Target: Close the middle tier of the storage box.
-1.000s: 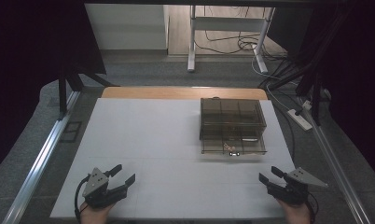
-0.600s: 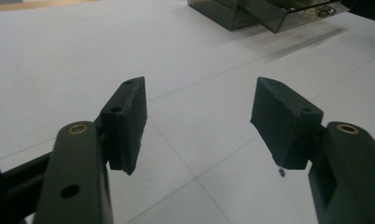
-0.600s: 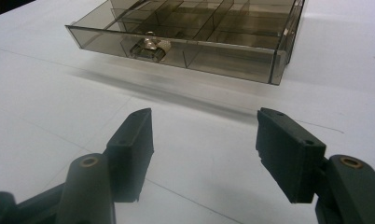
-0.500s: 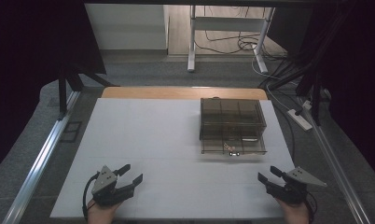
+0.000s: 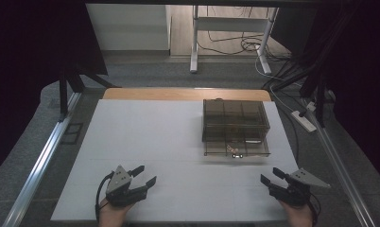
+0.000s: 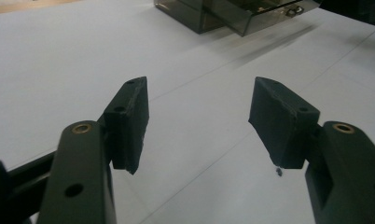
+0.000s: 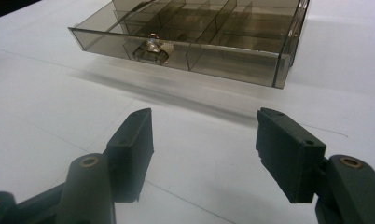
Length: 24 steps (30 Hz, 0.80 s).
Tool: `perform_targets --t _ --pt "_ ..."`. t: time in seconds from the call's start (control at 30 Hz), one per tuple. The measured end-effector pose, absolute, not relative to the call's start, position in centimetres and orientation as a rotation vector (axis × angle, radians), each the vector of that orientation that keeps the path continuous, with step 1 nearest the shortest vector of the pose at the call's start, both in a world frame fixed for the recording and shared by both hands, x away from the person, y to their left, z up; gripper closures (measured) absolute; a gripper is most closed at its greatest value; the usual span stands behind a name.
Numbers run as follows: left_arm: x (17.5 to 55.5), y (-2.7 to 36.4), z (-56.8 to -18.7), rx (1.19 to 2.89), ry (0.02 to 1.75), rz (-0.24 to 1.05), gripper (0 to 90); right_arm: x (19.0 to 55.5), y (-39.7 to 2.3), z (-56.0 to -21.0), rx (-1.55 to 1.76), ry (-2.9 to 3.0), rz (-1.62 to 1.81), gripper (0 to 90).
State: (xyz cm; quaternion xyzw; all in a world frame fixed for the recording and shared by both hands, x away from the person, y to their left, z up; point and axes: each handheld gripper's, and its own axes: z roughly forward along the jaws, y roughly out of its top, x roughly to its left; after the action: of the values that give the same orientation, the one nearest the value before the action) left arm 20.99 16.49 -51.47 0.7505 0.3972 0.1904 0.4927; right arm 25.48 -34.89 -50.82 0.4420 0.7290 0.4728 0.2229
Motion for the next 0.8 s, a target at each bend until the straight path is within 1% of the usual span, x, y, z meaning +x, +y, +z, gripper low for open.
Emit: perform_targets --t 0.37,0.8 --pt "22.4 13.0 -51.0 1.863 0.93 0.423 41.2 25.7 -34.9 -50.8 1.228 2.035 1.33 37.3" --pt "23.9 9.8 -50.4 1.892 0.914 0.371 45.5 25.7 -34.6 -50.8 1.206 2.066 1.338 38.3"
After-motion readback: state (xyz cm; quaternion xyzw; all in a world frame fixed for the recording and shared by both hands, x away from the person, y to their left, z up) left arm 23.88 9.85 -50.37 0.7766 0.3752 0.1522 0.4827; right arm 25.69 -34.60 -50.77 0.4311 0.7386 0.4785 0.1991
